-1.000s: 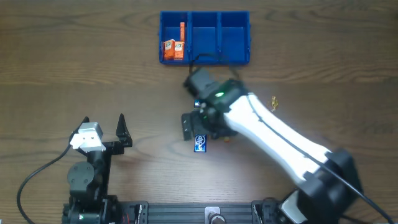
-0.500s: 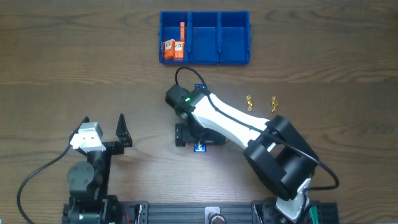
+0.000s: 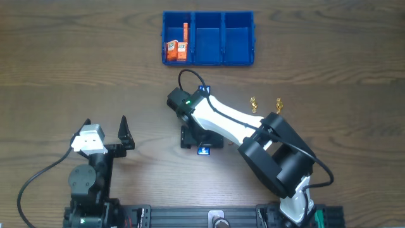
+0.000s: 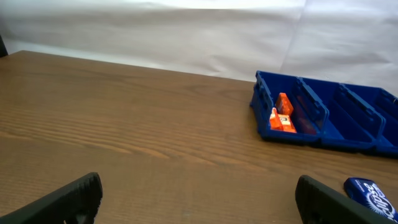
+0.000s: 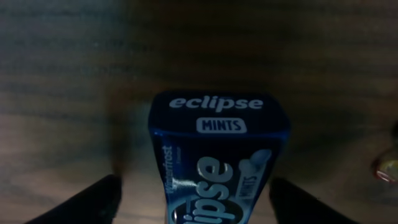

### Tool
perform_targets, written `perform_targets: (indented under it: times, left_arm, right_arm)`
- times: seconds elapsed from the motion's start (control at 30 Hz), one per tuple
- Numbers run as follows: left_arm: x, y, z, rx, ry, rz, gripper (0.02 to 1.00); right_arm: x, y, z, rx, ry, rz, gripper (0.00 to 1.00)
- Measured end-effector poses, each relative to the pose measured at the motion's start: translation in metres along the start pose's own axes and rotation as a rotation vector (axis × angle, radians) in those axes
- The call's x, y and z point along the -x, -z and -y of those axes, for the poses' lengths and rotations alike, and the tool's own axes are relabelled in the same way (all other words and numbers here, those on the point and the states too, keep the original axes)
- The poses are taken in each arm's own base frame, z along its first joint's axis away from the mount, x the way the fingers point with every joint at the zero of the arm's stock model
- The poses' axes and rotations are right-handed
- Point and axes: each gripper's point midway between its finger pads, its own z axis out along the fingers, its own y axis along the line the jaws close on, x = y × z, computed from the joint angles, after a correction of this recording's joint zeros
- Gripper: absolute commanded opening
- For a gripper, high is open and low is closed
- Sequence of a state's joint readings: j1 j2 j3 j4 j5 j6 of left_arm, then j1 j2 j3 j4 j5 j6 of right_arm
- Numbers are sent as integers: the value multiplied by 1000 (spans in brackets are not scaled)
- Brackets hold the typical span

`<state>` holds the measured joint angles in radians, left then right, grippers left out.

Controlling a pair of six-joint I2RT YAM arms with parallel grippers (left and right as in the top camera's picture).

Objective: Sort Candies Into Trays

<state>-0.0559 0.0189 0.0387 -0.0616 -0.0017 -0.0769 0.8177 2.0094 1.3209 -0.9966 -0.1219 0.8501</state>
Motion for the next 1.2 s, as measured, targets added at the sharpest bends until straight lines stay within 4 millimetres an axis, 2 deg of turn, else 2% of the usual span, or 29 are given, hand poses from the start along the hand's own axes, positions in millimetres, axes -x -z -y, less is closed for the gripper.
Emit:
perform_targets:
  times: [0.13,0.33,0.5,0.7,0.8,0.9,1.0,1.1,1.17,1.2]
  left_arm:
    - [0,0,0,0,0,0,998]
    - [0,0,0,0,0,0,998]
    - [0,0,0,0,0,0,996]
    - [0,0,0,0,0,0,998]
    - [0,0,0,0,0,0,996]
    - [0,0,0,0,0,0,998]
    - [0,0,0,-1,0,0,998]
    - [0,0,0,-1,0,0,998]
    - [0,0,0,0,0,0,998]
    - [0,0,0,0,0,0,998]
  right_arm:
    - [4,0,-4,15,-4,15,568]
    - [5,-3,-3,22,-13,20,494]
    - [7,-3,-5,31,-23,28,318]
    - [11,0,-7,38,-27,48,270]
    - [14,6,-1,13,-26,87,242]
    - [17,40,13,-34,-29,164,229]
    - [32,96,17,-54,-40,285,229]
    - [71,176,10,12,-54,493,229]
    - [95,217,13,45,-61,603,231]
    - [102,228,14,52,-64,634,231]
